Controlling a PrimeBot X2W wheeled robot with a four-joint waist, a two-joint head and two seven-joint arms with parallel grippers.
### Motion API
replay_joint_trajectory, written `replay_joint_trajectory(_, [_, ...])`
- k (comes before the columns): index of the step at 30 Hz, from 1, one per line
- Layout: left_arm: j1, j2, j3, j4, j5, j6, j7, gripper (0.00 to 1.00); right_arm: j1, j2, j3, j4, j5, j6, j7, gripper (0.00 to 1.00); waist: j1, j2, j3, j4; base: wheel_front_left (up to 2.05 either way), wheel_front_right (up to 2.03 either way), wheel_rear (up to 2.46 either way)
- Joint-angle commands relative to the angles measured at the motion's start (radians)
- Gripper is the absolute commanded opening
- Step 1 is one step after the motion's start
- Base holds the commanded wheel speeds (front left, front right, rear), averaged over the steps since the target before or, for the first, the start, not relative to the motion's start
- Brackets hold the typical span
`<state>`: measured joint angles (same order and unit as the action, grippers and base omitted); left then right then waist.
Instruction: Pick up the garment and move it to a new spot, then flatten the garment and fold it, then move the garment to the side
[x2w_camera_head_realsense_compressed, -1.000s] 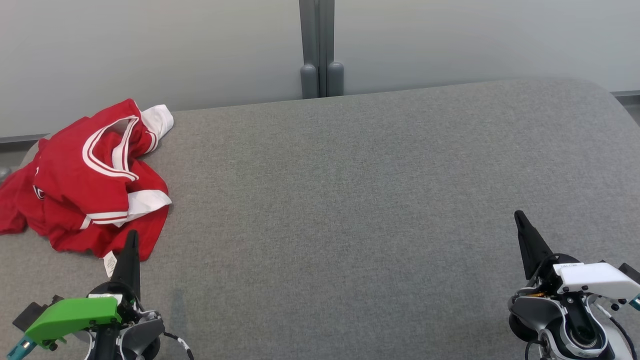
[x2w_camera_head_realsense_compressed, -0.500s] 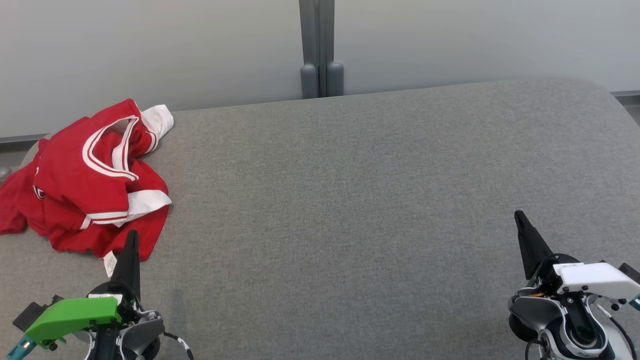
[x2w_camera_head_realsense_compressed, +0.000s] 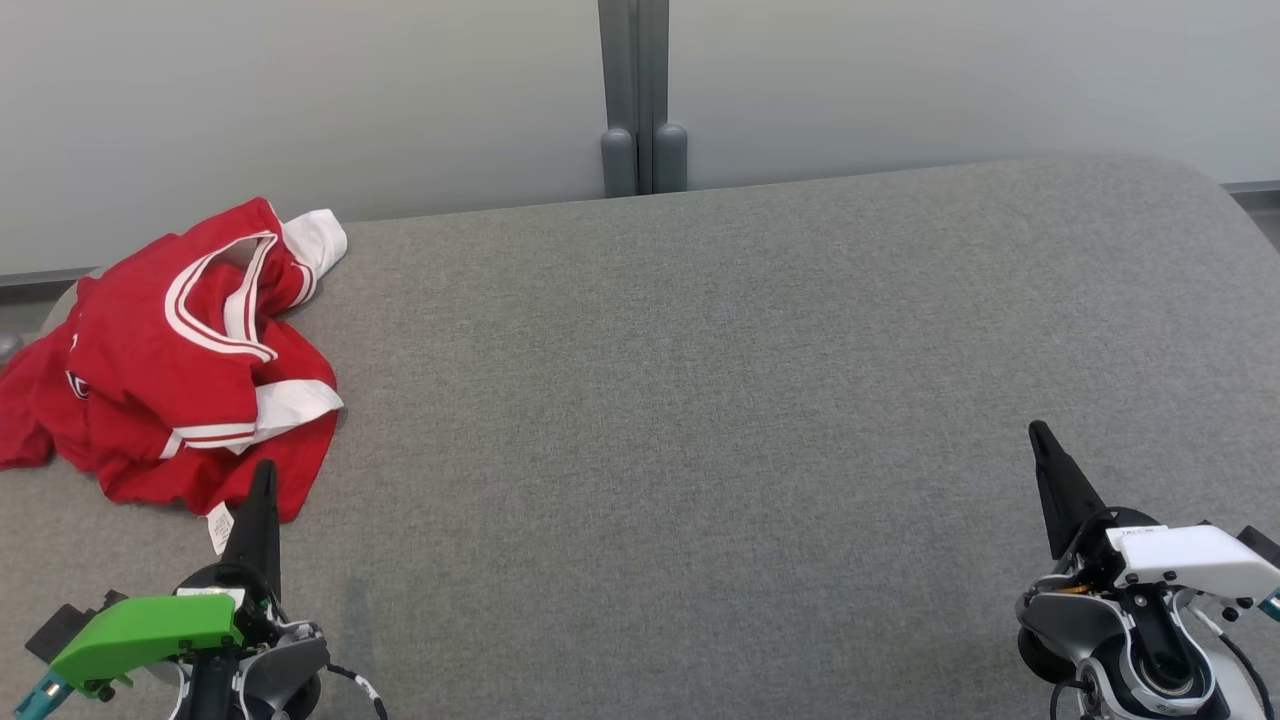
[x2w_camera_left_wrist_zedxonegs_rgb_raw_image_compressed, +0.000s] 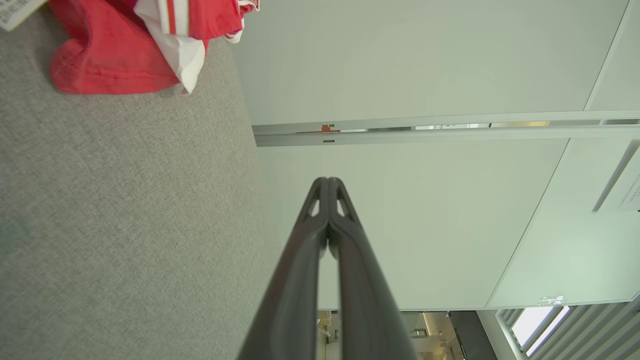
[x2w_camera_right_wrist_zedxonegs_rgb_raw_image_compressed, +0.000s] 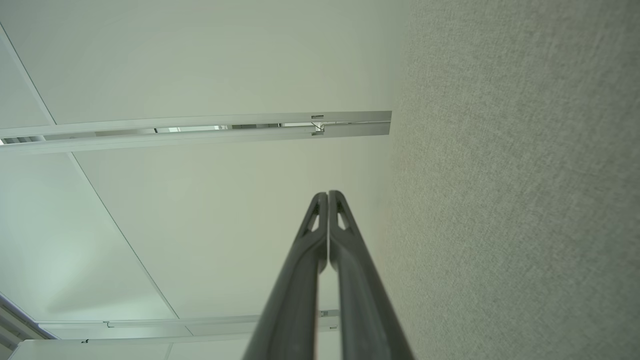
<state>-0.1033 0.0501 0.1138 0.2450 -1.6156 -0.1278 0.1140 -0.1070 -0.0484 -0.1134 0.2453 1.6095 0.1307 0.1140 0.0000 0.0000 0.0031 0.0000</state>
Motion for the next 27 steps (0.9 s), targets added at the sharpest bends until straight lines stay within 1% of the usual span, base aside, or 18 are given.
replay_joint_trajectory(1, [-0.014, 0.001, 0.001, 0.001, 0.005, -0.006, 0.002, 0.0, -0.006, -0.004, 0.0, 0.001, 0.007, 0.0, 0.003, 0.0, 0.0, 0.0, 0.0, 0.0, 0.0, 0.0, 0.0])
replay_joint_trajectory(11, [-0.014, 0.001, 0.001, 0.001, 0.005, -0.006, 0.002, 0.0, -0.006, -0.004, 0.0, 0.001, 0.007, 0.0, 0.003, 0.0, 0.0, 0.0, 0.0, 0.0, 0.0, 0.0, 0.0])
replay_joint_trajectory(12, [0.0, 0.0, 0.0, 0.001, 0.0, 0.0, 0.0, 1.0, 0.0, 0.0, 0.0, 0.001, 0.0, 0.0, 0.0, 1.0, 0.0, 0.0, 0.0, 0.0, 0.0, 0.0, 0.0])
replay_joint_trajectory(14, [0.011, -0.003, -0.002, 0.016, 0.0, 0.001, -0.001, 1.0, 0.011, 0.004, 0.001, 0.016, -0.001, 0.0, -0.001, 1.0, 0.0, 0.0, 0.0, 0.0, 0.0, 0.0, 0.0])
replay_joint_trajectory(20, [0.018, -0.003, -0.026, 0.006, 0.011, 0.001, -0.032, 1.0, 0.023, 0.004, 0.019, 0.003, -0.024, 0.0, -0.032, 1.0, 0.0, 0.0, 0.0, 0.001, 0.0, 0.0, 0.0])
replay_joint_trajectory(24, [0.023, -0.002, -0.041, 0.001, 0.026, 0.0, -0.052, 1.0, 0.03, 0.003, 0.024, -0.006, -0.065, 0.0, -0.052, 1.0, 0.0, 0.0, 0.0, 0.001, 0.0, 0.0, 0.0])
replay_joint_trajectory(27, [0.026, -0.001, -0.045, 0.001, 0.064, 0.0, -0.066, 1.0, 0.035, 0.003, 0.027, -0.016, -0.122, 0.0, -0.066, 1.0, 0.0, 0.0, 0.0, 0.002, 0.0, 0.0, 0.0])
